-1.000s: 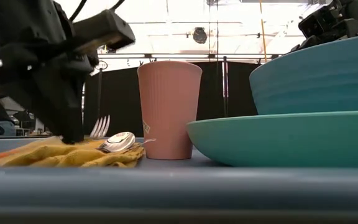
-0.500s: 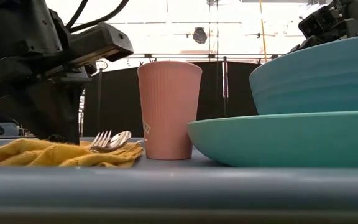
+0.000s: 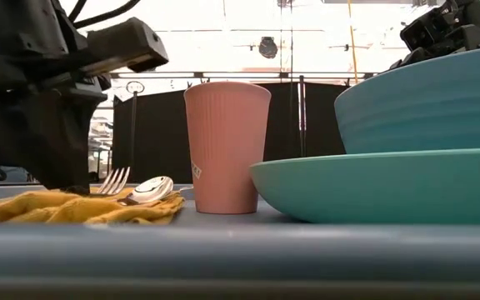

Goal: Set up tray
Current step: Put the orange fork on the yellow napkin to the left of the orange spoon, then put the knife on the yellow napkin to the left of the orange fork

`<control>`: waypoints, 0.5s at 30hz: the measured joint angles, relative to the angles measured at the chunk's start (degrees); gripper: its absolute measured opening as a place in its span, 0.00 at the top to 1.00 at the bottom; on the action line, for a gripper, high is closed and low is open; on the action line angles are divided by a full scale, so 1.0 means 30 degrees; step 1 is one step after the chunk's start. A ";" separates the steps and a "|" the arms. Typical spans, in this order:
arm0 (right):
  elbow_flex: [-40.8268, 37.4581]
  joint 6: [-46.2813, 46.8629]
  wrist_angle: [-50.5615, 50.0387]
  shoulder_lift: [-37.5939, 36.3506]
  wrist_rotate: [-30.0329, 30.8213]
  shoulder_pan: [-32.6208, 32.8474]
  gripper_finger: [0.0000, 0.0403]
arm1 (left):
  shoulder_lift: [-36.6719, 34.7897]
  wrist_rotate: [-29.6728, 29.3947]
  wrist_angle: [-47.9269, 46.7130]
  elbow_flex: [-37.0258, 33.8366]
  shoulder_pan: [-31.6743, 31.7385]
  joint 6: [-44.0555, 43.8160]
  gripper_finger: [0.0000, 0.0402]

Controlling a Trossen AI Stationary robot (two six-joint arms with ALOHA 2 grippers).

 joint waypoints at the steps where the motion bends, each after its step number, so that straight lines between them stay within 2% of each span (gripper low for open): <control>1: 0.0000 -0.0001 0.0000 0.0006 -0.0002 -0.0006 1.00 | 0.0000 -0.0061 -0.0049 0.0000 0.0012 -0.0008 0.98; 5: 0.0000 -0.0007 0.0000 0.0000 -0.0007 -0.0002 1.00 | 0.0004 -0.0236 -0.0097 0.0000 0.0167 0.0306 0.96; 15: 0.0000 0.0027 0.0000 0.0006 -0.0006 0.0000 1.00 | 0.0007 -0.0357 -0.0344 0.0007 0.0243 0.0902 0.71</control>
